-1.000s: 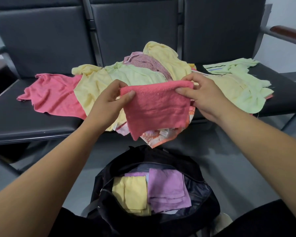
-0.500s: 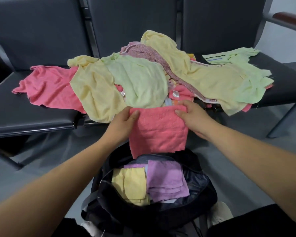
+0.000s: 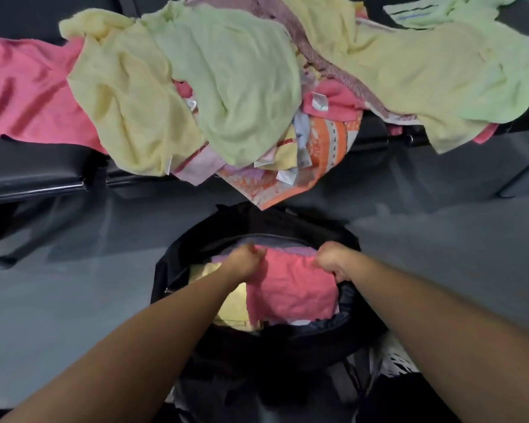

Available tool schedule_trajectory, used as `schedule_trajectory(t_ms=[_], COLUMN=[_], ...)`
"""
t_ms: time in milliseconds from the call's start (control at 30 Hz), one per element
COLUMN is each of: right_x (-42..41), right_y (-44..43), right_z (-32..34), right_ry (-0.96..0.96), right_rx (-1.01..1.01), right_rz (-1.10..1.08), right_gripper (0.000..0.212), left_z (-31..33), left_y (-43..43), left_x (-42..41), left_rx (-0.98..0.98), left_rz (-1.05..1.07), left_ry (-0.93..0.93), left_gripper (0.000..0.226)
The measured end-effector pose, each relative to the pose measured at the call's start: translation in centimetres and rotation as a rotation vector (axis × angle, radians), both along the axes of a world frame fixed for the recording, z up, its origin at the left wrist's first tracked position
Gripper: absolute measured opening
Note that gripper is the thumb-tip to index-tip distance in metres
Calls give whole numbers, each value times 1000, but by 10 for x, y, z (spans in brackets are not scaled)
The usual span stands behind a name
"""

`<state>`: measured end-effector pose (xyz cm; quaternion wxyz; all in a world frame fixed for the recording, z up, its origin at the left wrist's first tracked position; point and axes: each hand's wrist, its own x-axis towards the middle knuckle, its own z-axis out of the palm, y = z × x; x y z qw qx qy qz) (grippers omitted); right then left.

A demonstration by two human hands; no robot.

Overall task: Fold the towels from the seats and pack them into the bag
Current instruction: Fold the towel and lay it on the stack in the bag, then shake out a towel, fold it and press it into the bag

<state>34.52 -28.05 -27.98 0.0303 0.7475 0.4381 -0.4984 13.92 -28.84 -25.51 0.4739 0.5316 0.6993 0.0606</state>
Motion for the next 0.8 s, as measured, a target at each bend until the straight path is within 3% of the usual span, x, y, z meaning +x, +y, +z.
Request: schedule_trajectory(t_ms=[67,133,167,267,400,533,667,800], right_x=[-1,-3,-3,-4,1,-1,-10,-5], right_y=[4,7,8,0,-19,-22,-22,-40], right_z=[-23,-41,-51,-73,-90,-89,-79,-62], right_ry=[-48,-52,-29,61,28,-25,13,-133], right_rx=[25,89,147,237,148,99,306,188], right_rz=[41,-22,-88,-290,-344,-145,-336,-326], right_gripper=[35,35,33,38,58,40,19,31], left_z=[-29,-53,-65,-94,-108,-105,-95,-96], left_y=[3,1,0,-7,-12,-18,-27,-34], left_x=[7,10,10,1,-7,-8,3,12], left_rx=[-69,-106,-99,-115,-182,-149,-115,-136], left_rz=[51,135,190,248,186,75,221,167], left_ry=[-42,-83,-117,-175,-150,5,-165,-124], left_gripper=[26,19,21,55,56,47,48,56])
